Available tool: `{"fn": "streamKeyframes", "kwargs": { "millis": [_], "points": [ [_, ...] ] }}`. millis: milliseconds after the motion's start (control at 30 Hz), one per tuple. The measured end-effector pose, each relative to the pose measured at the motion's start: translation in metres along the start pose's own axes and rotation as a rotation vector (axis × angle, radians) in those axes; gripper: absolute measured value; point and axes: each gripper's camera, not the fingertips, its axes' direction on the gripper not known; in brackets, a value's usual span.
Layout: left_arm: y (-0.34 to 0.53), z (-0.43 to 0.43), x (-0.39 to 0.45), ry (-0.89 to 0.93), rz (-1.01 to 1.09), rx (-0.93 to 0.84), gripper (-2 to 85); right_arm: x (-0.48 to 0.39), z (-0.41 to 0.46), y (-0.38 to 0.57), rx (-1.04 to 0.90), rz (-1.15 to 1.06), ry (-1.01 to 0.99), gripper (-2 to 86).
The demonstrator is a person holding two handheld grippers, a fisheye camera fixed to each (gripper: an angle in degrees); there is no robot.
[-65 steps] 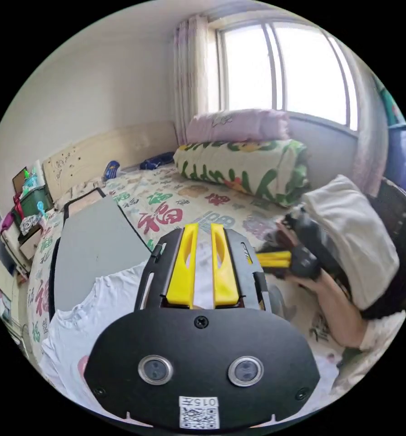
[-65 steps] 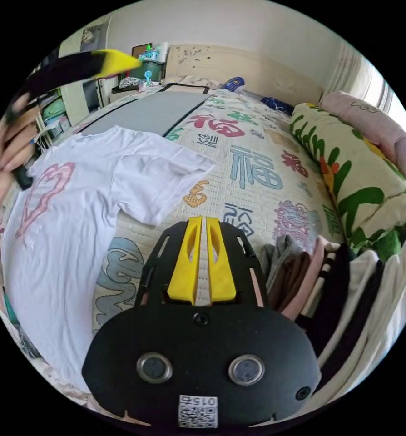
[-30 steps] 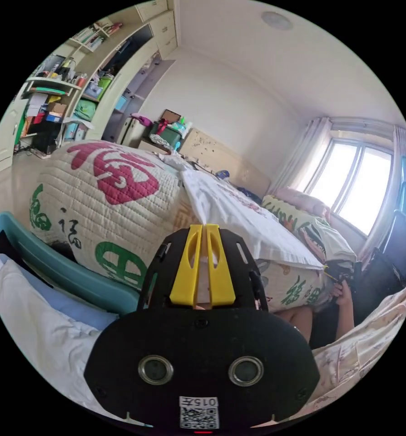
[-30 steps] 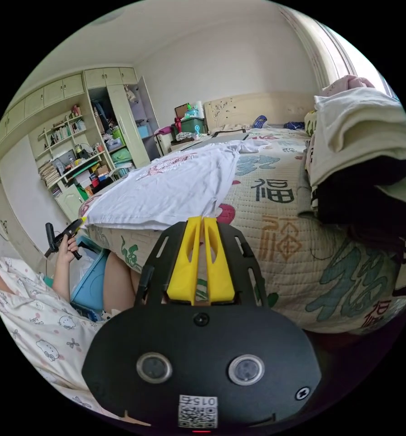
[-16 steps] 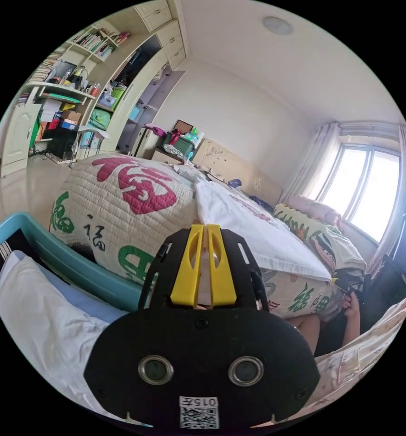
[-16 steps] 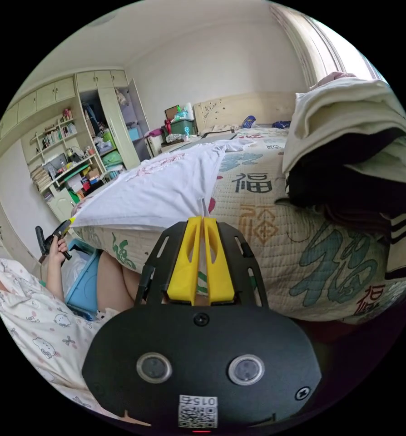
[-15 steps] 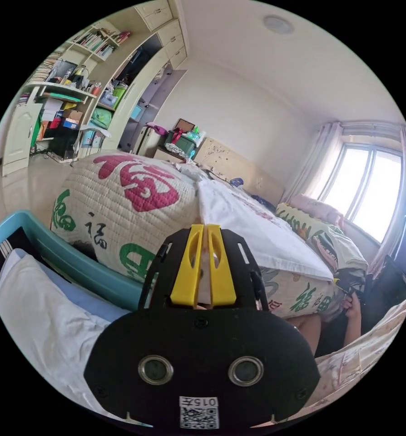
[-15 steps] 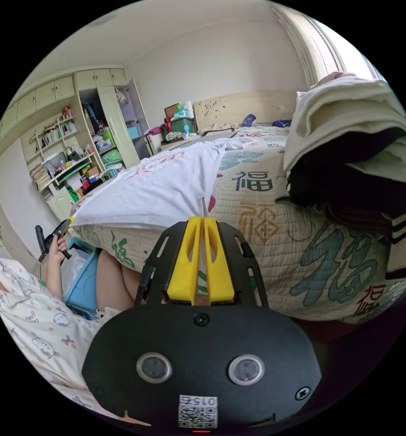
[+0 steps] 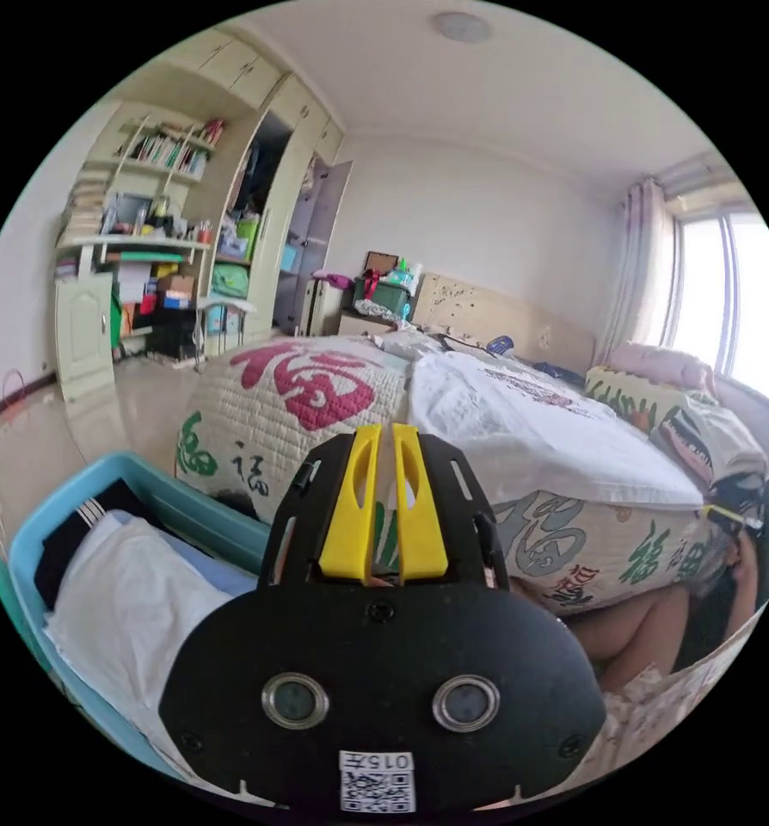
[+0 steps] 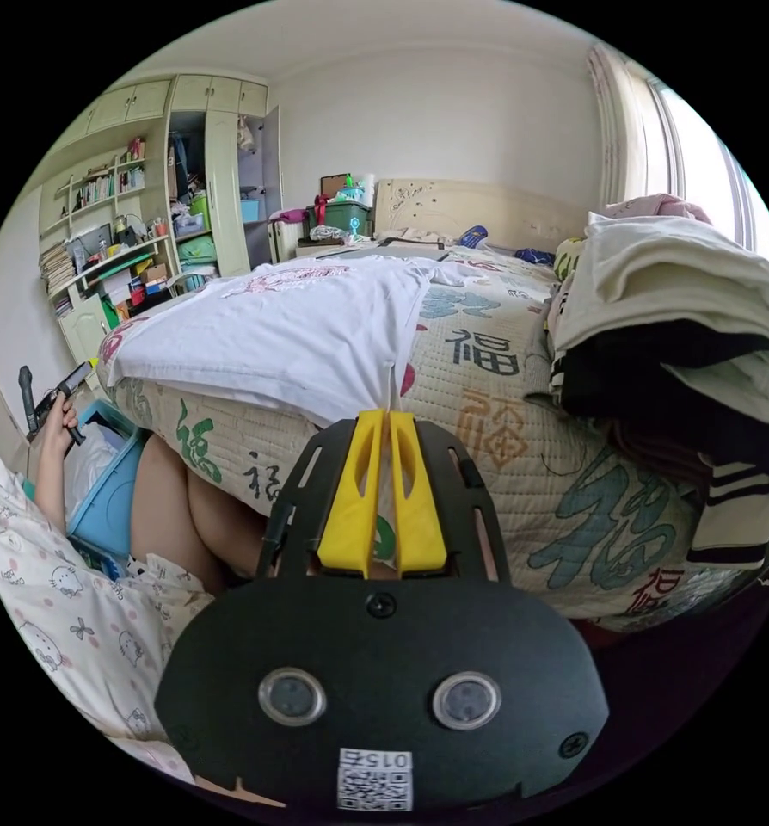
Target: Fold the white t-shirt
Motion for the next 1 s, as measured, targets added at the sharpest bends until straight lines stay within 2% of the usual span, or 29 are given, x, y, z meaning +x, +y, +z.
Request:
{"fn": "streamKeyframes", "kwargs": {
  "millis": [67,267,367,567,667,767,833,1000],
  "points": [
    [0.007,-0.001,0.021,-0.019,0.057,0.046,1.8,0.002,-0.002,-0.007,-0.003,-0.001,-0.003,1.0],
    [0.03,0.027,0.083,0.113,0.164,0.053,4.4,0.018,-0.022,-0.032,-0.013,-0.048,-0.035,2.1],
    [0.045,0.045,0.11,0.129,0.216,0.041,5.1,0.031,-0.052,-0.055,0.08,-0.073,-0.009,2.7],
    [0.062,0.078,0.158,0.172,0.299,0.03,5.6,0.088,-0.088,-0.155,0.412,0.01,-0.059,6.3],
    [0.067,0.092,0.183,0.181,0.324,0.036,6.4,0.119,-0.056,-0.238,0.416,0.001,-0.057,9.6],
    [0.072,0.108,0.209,0.181,0.358,0.046,6.9,0.178,0.002,-0.332,0.376,0.12,-0.111,9.3],
    [0.072,0.126,0.23,0.209,0.396,0.032,6.9,0.239,0.066,-0.408,0.262,0.247,-0.158,8.7],
    [0.057,0.178,0.278,0.381,0.49,-0.073,7.0,0.362,0.195,-0.517,0.002,0.539,-0.234,10.8]
  ]
}}
